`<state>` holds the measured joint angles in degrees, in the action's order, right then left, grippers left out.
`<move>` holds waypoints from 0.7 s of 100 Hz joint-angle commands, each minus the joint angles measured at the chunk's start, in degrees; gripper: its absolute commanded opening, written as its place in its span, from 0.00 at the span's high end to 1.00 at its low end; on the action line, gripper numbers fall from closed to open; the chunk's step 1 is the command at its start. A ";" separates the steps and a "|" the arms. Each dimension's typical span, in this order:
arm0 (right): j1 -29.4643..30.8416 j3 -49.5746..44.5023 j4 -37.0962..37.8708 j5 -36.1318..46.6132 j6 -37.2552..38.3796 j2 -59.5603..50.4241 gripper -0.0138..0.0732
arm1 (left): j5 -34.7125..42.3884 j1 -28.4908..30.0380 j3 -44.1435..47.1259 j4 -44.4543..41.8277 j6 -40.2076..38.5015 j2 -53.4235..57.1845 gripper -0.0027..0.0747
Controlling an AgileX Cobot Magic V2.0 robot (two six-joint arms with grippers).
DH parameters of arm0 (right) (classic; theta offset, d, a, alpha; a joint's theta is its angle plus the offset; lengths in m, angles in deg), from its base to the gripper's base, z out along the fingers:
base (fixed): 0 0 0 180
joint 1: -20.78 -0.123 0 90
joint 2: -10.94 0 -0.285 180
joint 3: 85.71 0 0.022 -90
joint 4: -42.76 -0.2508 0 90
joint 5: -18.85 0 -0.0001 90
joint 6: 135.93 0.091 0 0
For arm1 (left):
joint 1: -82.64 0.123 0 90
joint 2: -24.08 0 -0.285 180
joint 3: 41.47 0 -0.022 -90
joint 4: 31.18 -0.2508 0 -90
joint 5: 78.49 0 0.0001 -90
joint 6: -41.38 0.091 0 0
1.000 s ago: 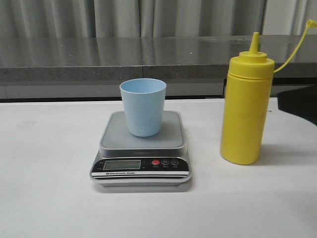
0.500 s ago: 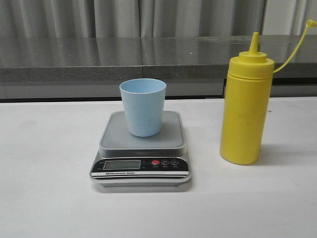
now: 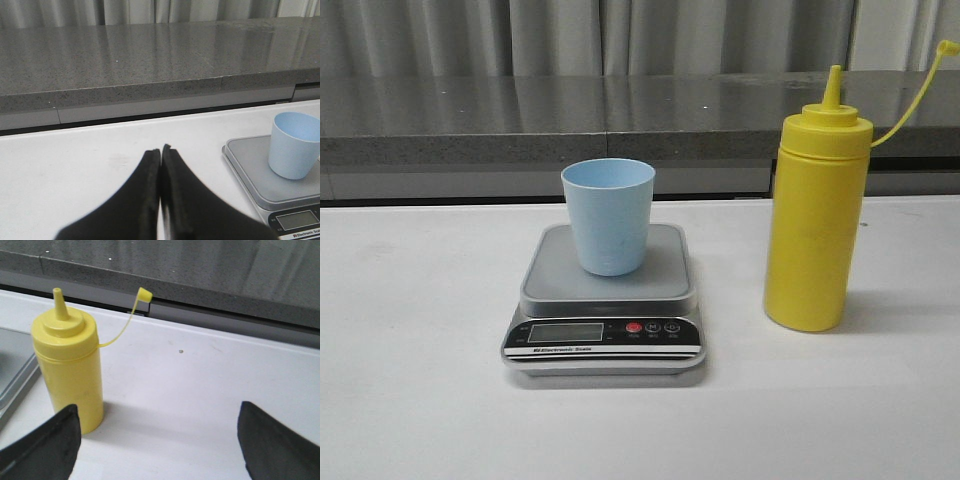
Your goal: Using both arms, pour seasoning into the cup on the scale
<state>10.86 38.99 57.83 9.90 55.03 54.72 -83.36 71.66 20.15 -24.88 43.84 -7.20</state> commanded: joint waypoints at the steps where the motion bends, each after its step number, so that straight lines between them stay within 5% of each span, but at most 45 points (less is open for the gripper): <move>1: -0.03 2.24 -6.17 6.38 -7.72 -0.25 0.12 | 4.53 0.14 -1.60 0.07 -0.26 -0.19 0.99; 27: -0.03 0.81 -10.51 7.27 -11.64 -3.59 0.12 | 4.53 0.14 -1.60 0.07 -0.26 -0.19 0.99; 70: -0.03 -5.91 -10.22 -0.84 -11.64 -25.05 0.12 | 4.53 0.14 -1.60 0.07 -0.26 -0.19 0.99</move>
<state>10.86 32.02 47.47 6.69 44.07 32.02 -83.36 71.66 20.15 -24.88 43.84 -7.20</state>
